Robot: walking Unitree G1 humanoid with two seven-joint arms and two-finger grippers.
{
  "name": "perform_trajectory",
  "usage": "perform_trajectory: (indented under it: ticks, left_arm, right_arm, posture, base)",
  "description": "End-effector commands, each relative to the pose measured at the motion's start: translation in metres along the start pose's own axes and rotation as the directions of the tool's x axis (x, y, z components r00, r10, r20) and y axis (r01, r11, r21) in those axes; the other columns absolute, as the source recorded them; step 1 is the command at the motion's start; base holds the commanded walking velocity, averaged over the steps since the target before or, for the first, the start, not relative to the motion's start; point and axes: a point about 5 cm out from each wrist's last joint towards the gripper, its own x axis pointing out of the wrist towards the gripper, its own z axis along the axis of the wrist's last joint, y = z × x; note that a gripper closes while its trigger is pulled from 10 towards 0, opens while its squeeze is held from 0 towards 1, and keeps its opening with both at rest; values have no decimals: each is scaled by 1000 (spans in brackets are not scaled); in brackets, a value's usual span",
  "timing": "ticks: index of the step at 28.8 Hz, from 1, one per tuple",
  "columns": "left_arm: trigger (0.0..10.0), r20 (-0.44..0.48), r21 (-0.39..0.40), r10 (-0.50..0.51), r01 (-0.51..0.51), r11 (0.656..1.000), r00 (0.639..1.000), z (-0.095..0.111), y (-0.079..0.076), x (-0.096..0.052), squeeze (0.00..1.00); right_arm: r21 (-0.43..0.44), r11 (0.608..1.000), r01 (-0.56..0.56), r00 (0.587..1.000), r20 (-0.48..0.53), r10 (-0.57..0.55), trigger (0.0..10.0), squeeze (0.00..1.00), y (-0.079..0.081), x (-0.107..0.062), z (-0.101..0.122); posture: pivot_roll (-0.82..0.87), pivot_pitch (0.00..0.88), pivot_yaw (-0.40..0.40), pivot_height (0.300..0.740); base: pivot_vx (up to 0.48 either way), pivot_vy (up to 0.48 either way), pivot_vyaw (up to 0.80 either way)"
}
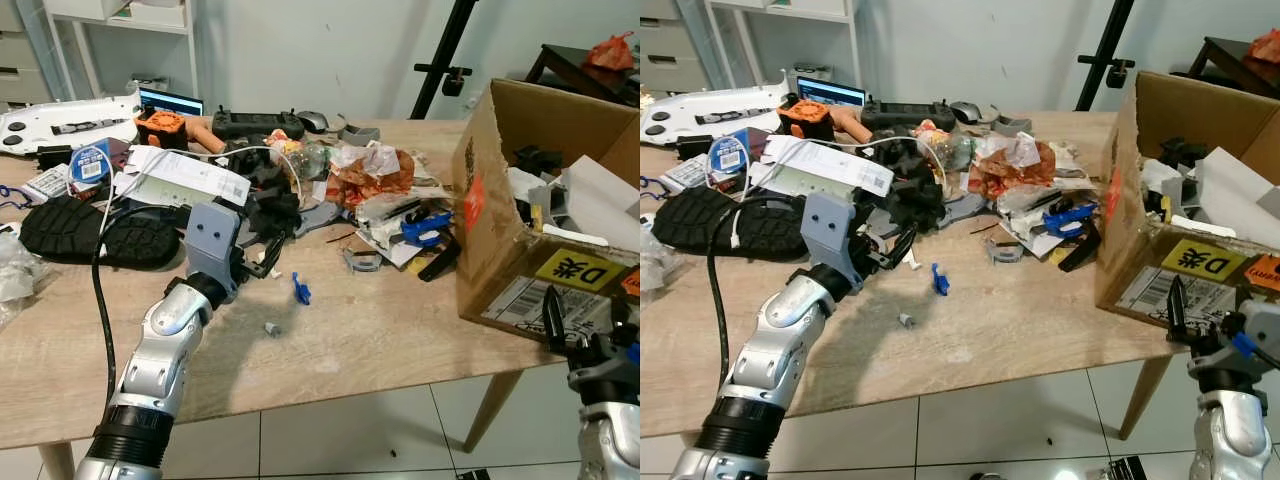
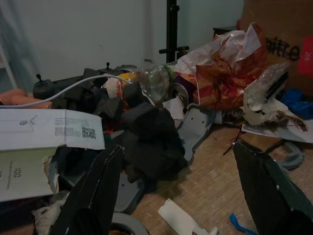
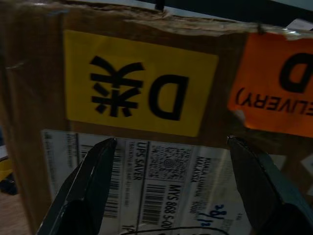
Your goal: Picking trash to rubbish bin
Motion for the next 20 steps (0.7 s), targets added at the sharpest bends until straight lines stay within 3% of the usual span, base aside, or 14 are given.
perform_trajectory:
  ticks: [1,16,20]
  left_arm:
    - [10000,-14,-13,-17,17,1000,1000,-3,-5,1,0]
    - [10000,-8,-20,-35,35,999,999,0,-10,7,0]
    - [10000,-7,-20,-36,36,999,999,0,-10,8,0]
  right_arm:
    - [-19,999,35,999,3,-35,10000,0,-11,7,4]
    - [-31,999,8,996,88,-6,10000,0,-17,57,27]
    - [-35,999,-1,995,100,5,10000,0,-18,64,32]
  posture:
    - [-43,124,-79,740]
    - [-39,144,-69,740]
    - [-37,148,-63,740]
  base:
    - [0,0,0]
    - [0,0,0]
    - [0,0,0]
